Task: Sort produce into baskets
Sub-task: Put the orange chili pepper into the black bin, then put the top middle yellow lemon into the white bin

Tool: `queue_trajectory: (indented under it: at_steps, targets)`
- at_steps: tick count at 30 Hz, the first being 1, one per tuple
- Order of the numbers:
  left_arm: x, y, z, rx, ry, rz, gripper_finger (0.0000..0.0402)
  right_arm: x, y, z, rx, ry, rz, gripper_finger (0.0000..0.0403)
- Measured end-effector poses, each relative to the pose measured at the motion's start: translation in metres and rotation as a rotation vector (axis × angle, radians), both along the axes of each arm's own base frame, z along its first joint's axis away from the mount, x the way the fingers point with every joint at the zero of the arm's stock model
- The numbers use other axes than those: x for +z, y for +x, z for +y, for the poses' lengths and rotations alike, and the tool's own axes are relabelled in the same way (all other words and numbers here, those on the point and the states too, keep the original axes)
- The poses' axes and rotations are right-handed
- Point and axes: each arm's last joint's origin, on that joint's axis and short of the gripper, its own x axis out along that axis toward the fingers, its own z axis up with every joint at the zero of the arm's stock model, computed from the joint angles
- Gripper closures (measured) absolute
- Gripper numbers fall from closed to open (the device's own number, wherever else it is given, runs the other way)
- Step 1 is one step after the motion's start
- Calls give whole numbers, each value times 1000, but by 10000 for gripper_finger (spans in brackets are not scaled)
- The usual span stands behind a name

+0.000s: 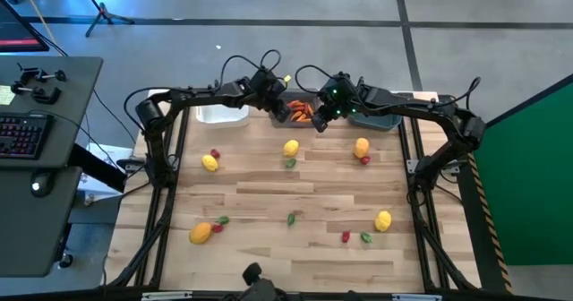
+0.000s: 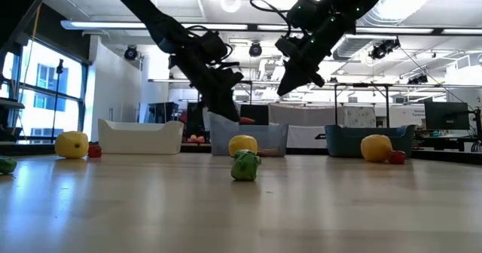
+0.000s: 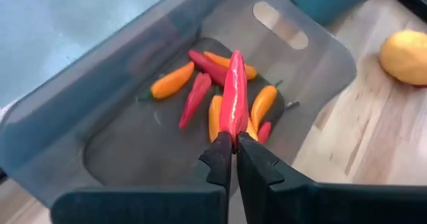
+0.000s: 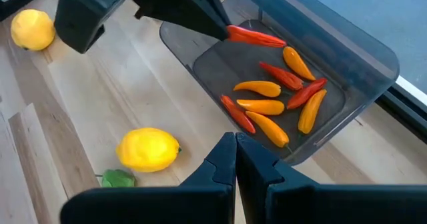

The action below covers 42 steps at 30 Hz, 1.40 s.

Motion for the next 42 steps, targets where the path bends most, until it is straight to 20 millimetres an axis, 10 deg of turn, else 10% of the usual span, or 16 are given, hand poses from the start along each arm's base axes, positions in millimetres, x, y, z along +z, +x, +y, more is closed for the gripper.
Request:
queue_trajectory:
  at_steps: [14, 26, 42]
  targets:
    - [1, 1, -3, -66, 9, -1, 309, 0, 0, 0, 2, 2, 4, 403]
    - [42, -13, -40, -1, 209, -217, 397, 11, 2, 15, 7, -14, -29, 403]
    - [70, -65, -107, -75, 168, -246, 401, -13, 46, 44, 139, 53, -138, 403]
